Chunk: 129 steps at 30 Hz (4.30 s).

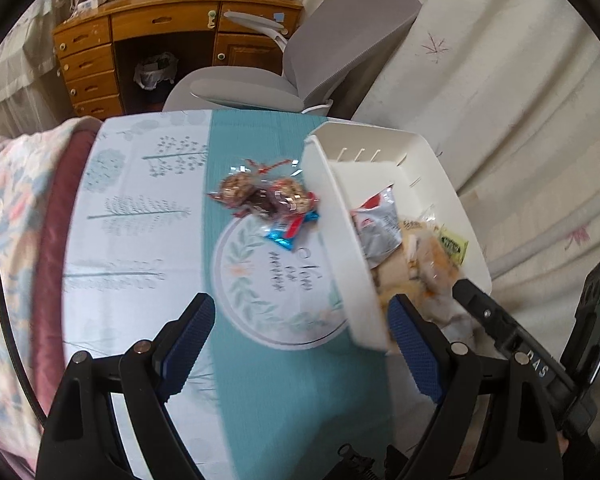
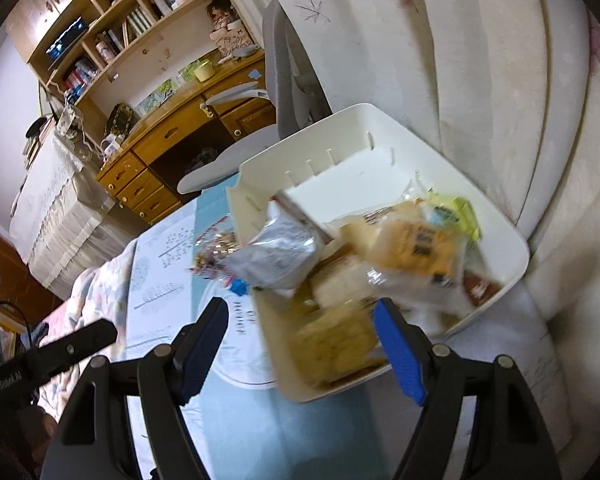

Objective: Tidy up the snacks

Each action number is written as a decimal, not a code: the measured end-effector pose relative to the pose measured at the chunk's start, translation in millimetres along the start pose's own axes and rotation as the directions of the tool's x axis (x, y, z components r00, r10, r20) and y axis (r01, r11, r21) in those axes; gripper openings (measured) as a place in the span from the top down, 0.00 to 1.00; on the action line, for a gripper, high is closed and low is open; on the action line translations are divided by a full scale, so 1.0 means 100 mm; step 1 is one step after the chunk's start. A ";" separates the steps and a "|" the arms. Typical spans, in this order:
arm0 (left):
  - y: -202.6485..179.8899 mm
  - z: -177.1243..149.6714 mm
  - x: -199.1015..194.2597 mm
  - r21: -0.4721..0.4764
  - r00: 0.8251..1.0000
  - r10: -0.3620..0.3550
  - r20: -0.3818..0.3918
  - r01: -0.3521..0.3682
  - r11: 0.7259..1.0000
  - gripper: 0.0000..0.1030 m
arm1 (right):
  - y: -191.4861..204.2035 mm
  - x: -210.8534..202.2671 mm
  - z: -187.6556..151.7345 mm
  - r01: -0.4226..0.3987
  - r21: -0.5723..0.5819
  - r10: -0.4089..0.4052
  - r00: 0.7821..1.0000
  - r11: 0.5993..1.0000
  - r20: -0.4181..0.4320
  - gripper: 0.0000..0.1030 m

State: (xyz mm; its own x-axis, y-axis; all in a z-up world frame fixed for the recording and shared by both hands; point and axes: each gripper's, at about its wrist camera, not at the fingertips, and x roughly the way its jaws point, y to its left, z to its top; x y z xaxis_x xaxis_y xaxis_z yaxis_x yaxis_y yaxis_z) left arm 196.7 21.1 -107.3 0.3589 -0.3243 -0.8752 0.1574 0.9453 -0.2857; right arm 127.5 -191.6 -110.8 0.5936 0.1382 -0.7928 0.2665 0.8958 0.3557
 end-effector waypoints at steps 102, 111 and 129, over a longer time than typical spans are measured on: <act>1.52 0.80 1.45 0.041 0.976 -0.067 -0.206 0.077 0.996 0.54 | 1.68 1.80 -0.11 0.067 -0.583 -0.197 0.967 0.810 -0.163 1.00; 1.63 0.60 1.23 -0.006 0.986 -0.096 -0.136 0.097 0.995 0.54 | 1.59 1.73 0.13 0.056 -0.445 -0.121 0.985 0.894 -0.119 0.92; 1.88 0.46 1.05 -0.092 0.990 -0.094 -0.109 0.084 0.992 0.53 | 1.52 2.26 0.36 0.193 -0.423 -0.310 0.923 0.885 -0.226 0.62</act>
State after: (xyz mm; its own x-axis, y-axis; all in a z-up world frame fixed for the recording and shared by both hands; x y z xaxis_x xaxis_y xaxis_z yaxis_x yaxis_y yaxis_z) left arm 306.4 162.7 -235.0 0.2405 -0.4057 -0.8818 0.1013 0.9140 -0.3929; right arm 329.3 -39.2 -218.1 0.2937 -0.0543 -0.9544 0.0292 0.9984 -0.0478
